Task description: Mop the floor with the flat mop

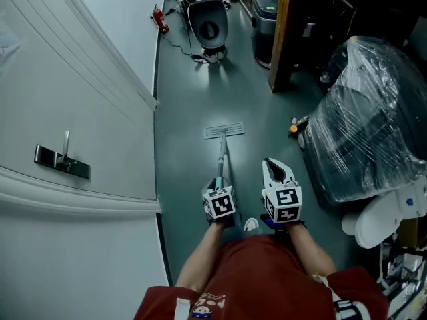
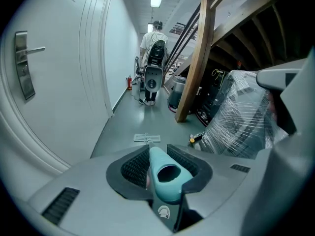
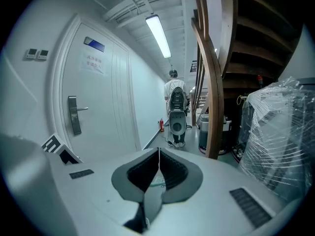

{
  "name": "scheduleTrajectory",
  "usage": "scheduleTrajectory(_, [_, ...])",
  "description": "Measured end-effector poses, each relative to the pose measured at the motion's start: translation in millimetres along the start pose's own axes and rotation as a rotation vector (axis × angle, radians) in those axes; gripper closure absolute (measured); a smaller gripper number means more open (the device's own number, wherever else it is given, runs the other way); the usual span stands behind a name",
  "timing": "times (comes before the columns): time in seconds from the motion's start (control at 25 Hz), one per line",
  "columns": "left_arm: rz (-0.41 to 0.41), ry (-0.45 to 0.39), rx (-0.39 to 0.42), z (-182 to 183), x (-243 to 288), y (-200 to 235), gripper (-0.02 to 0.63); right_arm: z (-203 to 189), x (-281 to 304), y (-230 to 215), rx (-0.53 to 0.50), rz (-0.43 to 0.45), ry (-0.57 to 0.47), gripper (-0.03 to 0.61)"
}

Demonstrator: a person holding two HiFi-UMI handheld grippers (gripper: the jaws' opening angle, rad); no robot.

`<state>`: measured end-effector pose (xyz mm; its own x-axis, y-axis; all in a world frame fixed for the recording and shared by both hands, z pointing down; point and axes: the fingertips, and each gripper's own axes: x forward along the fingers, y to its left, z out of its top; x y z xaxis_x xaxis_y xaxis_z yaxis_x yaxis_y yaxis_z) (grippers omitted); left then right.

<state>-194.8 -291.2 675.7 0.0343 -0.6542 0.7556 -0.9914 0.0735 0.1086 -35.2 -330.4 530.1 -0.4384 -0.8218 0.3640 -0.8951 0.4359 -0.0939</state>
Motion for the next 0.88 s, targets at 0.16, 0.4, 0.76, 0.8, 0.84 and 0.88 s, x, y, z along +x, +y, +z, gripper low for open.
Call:
scheduleTrajectory(0.16, [0.007,0.015,0.0,-29.0,-22.4,-15.1,0.488,-19.1,-32.4,-1.8,0.011,0.009,0.025,0.558])
scheduleTrajectory(0.4, [0.003,0.008,0.04,-48.6,-39.9,-29.7,0.488,-37.9,-64.1,-6.0,0.03,-0.008,0.041,0.558])
scheduleTrajectory(0.76, [-0.028,0.034,0.073,-94.9,-83.9,-23.3,0.488,-43.4,-101.0,35.2,0.02,-0.027,0.029,0.558])
scheduleTrajectory(0.8, [-0.03,0.034,0.073,-102.1,-88.4,-23.8,0.486,-46.6,-106.3,41.7,0.024,-0.027,0.029,0.558])
scheduleTrajectory(0.84, [-0.032,0.036,0.074,-110.1,-93.0,-23.9,0.486,-51.1,-112.8,49.3,0.021,-0.022,0.033,0.558])
scheduleTrajectory(0.88, [-0.035,0.036,0.073,-117.9,-97.5,-23.2,0.486,-55.7,-119.7,57.4,0.011,-0.017,0.038,0.558])
